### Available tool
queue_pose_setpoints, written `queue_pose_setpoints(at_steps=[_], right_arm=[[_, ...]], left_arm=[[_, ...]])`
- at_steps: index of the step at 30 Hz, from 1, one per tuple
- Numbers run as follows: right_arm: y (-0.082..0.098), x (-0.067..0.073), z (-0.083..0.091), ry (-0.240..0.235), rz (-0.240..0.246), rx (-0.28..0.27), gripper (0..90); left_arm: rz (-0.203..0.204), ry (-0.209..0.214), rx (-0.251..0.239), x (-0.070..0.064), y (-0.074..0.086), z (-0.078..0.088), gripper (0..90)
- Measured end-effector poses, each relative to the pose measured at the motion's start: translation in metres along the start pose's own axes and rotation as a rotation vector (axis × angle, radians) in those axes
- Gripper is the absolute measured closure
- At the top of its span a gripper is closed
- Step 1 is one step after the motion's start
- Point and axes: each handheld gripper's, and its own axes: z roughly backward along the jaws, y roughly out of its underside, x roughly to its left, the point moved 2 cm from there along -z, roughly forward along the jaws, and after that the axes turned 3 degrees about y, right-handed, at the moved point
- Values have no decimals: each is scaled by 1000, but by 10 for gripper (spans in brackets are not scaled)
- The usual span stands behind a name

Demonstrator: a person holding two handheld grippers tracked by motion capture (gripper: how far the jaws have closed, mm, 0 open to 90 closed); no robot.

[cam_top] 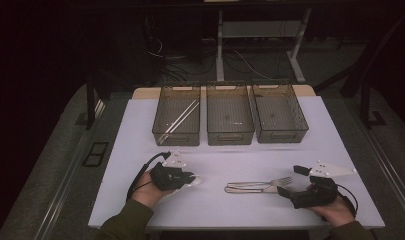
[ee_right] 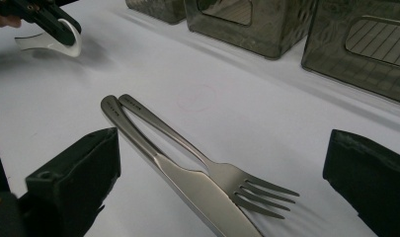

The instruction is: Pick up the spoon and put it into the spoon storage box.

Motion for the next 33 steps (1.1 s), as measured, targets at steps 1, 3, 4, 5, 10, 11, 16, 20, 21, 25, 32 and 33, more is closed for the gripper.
queue_pose_setpoints(at_steps=[1,3,4,5,10,11,16,20,21,25,32,33], right_arm=[[0,0,0,0,1,0,12],[0,0,0,0,-1,0,12],[0,0,0,0,-2,0,12],[0,0,0,0,-2,0,12],[0,0,0,-1,-3,-2,12],[0,-1,0,0,-3,-3,12],[0,-1,0,0,-6,-5,12],[0,-2,0,3,-2,-10,12],[0,-2,0,1,-5,-10,12],[0,-2,1,1,-9,-10,12],[1,-3,1,-3,4,-12,12],[0,-2,1,-2,-11,-14,12]], left_arm=[[3,0,-5,0,-1,0,817],[0,-1,-6,0,-1,1,817],[-1,-1,-8,-1,-2,1,817],[-3,-3,-9,-1,-2,2,817],[-4,-1,-19,-1,-8,3,818],[-12,-2,-19,-1,-10,4,818],[-27,-11,-37,3,-21,5,818],[-45,-16,-43,5,-33,6,818],[-50,-17,-47,5,-37,6,818],[-64,-20,-54,8,-51,4,819],[-97,-21,-64,15,-77,4,819],[-104,-21,-60,16,-81,5,819]])
